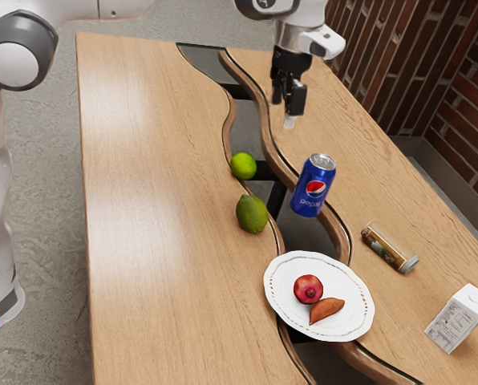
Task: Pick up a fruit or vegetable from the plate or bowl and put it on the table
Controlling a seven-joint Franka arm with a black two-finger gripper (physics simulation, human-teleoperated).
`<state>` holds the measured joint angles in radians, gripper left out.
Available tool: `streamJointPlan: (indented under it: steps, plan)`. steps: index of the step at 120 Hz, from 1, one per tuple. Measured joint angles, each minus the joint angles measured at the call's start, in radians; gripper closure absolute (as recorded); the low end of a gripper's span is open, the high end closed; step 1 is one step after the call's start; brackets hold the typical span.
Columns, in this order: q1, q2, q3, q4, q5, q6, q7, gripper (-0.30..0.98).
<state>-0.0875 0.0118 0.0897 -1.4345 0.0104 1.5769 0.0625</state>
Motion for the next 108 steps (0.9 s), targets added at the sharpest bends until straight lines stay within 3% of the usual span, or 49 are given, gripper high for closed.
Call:
streamJointPlan:
  steps: [52, 80, 95, 108]
  plan:
    - [0.043, 0.028, -0.008, 0.033, -0.012, 0.015, 0.120, 0.00]
    - [-0.157, 0.002, -0.004, 0.039, -0.016, 0.002, 0.157, 0.00]
    - [-0.293, -0.102, 0.001, -0.133, -0.015, 0.049, 0.171, 0.00]
    - [-0.233, -0.180, 0.004, -0.291, -0.016, 0.092, 0.182, 0.00]
